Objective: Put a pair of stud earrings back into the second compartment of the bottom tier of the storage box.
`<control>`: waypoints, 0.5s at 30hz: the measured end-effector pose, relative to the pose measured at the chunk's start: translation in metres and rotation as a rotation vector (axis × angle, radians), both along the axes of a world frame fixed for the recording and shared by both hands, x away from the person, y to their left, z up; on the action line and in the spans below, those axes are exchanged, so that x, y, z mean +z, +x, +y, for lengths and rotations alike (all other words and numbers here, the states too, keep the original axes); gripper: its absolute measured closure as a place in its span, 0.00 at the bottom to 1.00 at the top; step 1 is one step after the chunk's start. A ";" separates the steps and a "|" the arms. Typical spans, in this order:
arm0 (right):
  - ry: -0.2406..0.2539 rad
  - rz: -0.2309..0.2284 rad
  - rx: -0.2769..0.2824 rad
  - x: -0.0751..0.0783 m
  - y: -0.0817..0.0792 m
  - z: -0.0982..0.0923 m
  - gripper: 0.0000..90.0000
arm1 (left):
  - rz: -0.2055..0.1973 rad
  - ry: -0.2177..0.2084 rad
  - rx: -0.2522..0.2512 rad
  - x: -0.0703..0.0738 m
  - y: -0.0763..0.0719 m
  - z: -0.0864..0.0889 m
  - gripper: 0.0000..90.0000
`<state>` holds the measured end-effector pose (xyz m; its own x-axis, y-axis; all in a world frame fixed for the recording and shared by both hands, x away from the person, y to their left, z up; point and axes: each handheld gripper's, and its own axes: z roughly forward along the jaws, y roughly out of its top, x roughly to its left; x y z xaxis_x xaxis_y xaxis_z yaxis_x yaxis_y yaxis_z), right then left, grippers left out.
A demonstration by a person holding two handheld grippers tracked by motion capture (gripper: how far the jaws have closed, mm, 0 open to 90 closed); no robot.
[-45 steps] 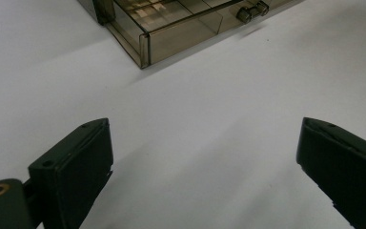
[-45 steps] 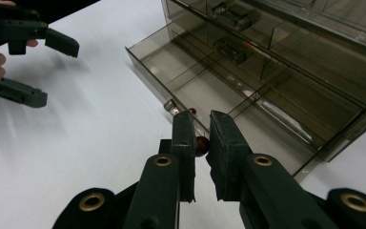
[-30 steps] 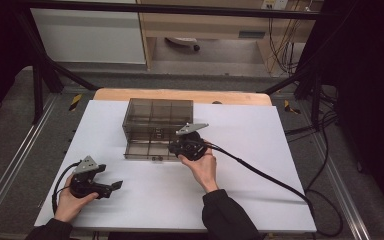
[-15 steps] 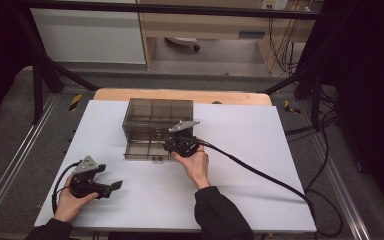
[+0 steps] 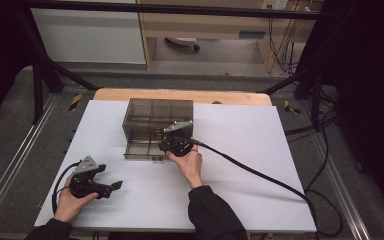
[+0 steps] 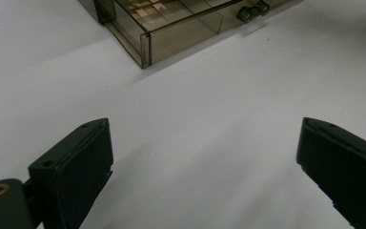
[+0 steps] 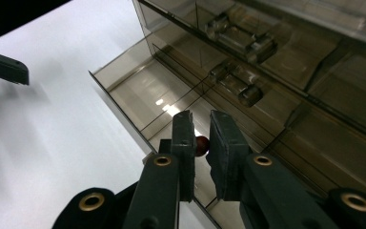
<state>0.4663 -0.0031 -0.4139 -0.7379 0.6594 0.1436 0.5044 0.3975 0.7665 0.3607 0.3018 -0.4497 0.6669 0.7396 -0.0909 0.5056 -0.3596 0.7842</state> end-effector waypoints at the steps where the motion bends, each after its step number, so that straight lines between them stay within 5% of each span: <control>1: -0.005 0.000 0.000 -0.002 0.001 0.001 0.90 | 0.000 0.000 -0.001 0.000 0.000 0.000 0.05; 15: -0.029 0.019 -0.016 -0.023 0.008 0.007 0.89 | 0.000 -0.001 -0.002 0.000 0.000 0.000 0.05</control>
<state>0.4743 0.0035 -0.4368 -0.7246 0.6751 0.1383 0.5252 0.4110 0.7452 0.3606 0.3020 -0.4497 0.6681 0.7385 -0.0913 0.5048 -0.3597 0.7847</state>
